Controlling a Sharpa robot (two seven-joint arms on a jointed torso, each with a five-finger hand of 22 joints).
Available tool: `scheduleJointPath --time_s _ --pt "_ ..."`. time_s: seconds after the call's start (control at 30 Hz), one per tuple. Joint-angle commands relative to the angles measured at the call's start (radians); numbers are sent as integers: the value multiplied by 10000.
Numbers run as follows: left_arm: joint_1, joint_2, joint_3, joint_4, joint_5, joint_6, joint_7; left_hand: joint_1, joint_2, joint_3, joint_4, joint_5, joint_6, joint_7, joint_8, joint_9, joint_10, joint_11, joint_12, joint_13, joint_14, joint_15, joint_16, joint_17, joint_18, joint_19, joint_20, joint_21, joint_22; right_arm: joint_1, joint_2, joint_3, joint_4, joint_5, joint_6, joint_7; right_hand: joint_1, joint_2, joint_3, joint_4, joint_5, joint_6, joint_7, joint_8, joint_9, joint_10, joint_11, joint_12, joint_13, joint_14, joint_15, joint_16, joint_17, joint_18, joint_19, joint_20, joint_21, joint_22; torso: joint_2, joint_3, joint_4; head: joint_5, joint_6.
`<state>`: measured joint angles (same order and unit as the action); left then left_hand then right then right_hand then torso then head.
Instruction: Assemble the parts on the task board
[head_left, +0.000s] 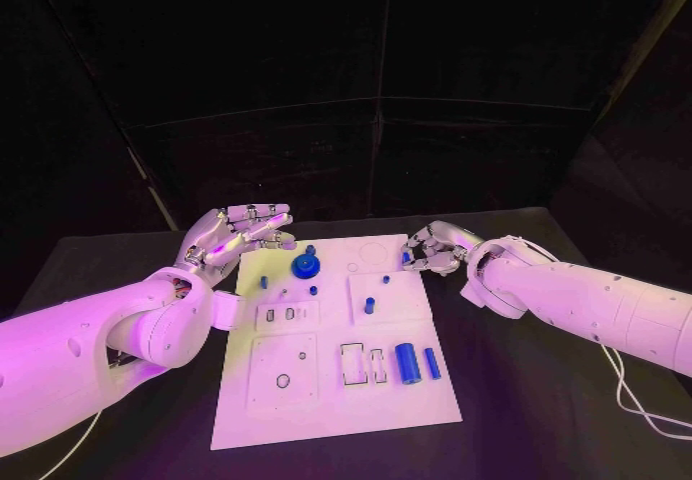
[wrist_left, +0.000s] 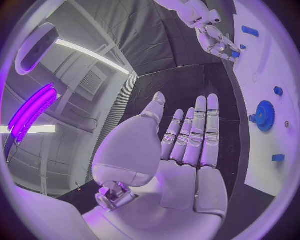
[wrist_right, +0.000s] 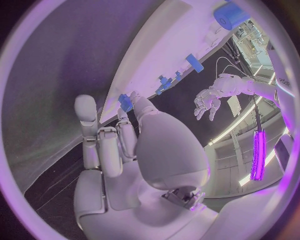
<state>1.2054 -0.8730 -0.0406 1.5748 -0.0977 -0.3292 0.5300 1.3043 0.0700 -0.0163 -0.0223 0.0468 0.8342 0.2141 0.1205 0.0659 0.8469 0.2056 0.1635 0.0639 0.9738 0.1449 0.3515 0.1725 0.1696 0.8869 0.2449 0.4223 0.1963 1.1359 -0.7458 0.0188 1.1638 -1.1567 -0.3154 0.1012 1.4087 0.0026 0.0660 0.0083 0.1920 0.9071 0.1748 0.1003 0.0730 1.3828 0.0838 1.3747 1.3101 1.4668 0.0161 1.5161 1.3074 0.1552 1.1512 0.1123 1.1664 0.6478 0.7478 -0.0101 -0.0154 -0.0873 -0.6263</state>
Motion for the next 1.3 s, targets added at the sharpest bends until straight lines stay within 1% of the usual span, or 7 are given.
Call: scheduleJointPath --time_s 0.03,0.5,0.67,0.83,1.0,1.2,1.3 --pt "1 18 3 -4 -74 139 44 -17 100 3 -65 34 -52 394 -38 -8 -65 -8 -45 -9 -53 20 2 12 78 -62 16 49 6 2 44 2 -28 7 -78 -170 11 132 79 -14 -68 144 -27 84 19 76 -9 72 125 764 -101 55 1362 8 58 -6 64 24 0 0 11 13 4" --pt "-7 15 3 -15 -74 151 26 -16 112 8 -71 34 -55 393 -44 -6 -71 -7 -51 -8 -71 23 1 14 77 -78 18 48 5 -16 90 2 -73 92 -256 -224 -72 248 237 -74 -98 599 -145 302 40 151 -110 135 201 770 -181 62 1383 2 101 -72 103 73 -8 8 -13 27 -29" --pt "-7 5 3 -13 -74 153 15 -16 113 8 -71 34 -55 393 -44 -6 -71 -7 -51 -8 -71 23 1 14 77 -78 18 48 5 -17 100 2 -60 137 -427 -244 -58 308 364 -152 -110 928 -273 501 75 209 -216 186 267 774 -266 66 1397 -5 146 -140 138 134 2 1 0 22 -23" --pt "-7 10 2 -22 -74 161 12 -17 116 9 -70 34 -55 393 -45 -6 -71 -7 -52 -8 -72 23 1 14 77 -79 19 48 5 -17 139 2 -36 148 -645 -218 -45 350 471 -227 -147 1164 -378 673 106 257 -307 219 312 778 -343 68 1407 -15 193 -210 170 190 -5 13 -5 12 -27" --pt "-7 8 2 -33 -74 163 11 -20 126 13 -67 34 -57 394 -47 -6 -73 -6 -54 -8 -74 24 1 15 78 -82 19 49 5 -17 128 2 22 151 -921 -93 -87 374 559 -287 -162 1427 -509 905 156 327 -419 265 374 788 -438 83 1448 -33 268 -296 221 290 -6 7 -9 27 -26" --pt "-7 -29 2 -34 -74 158 6 -28 149 19 -59 34 -57 389 -49 -6 -74 -8 -55 -8 -77 24 4 16 78 -87 20 50 5 -11 -31 5 342 152 -1195 -123 -191 371 572 -275 -175 1502 -563 1008 170 355 -468 275 393 782 -485 68 1414 -38 290 -344 227 301 -19 7 -18 25 -50" --pt "-7 -49 2 -21 -74 153 2 -28 149 19 -59 34 -57 389 -49 -6 -74 -8 -55 -8 -77 24 4 16 78 -87 20 50 5 -5 -151 7 657 143 -1263 -219 -213 369 574 -271 -176 1515 -573 1024 171 361 -477 278 398 782 -493 68 1415 -40 297 -352 230 309 -24 -6 -9 36 -24"
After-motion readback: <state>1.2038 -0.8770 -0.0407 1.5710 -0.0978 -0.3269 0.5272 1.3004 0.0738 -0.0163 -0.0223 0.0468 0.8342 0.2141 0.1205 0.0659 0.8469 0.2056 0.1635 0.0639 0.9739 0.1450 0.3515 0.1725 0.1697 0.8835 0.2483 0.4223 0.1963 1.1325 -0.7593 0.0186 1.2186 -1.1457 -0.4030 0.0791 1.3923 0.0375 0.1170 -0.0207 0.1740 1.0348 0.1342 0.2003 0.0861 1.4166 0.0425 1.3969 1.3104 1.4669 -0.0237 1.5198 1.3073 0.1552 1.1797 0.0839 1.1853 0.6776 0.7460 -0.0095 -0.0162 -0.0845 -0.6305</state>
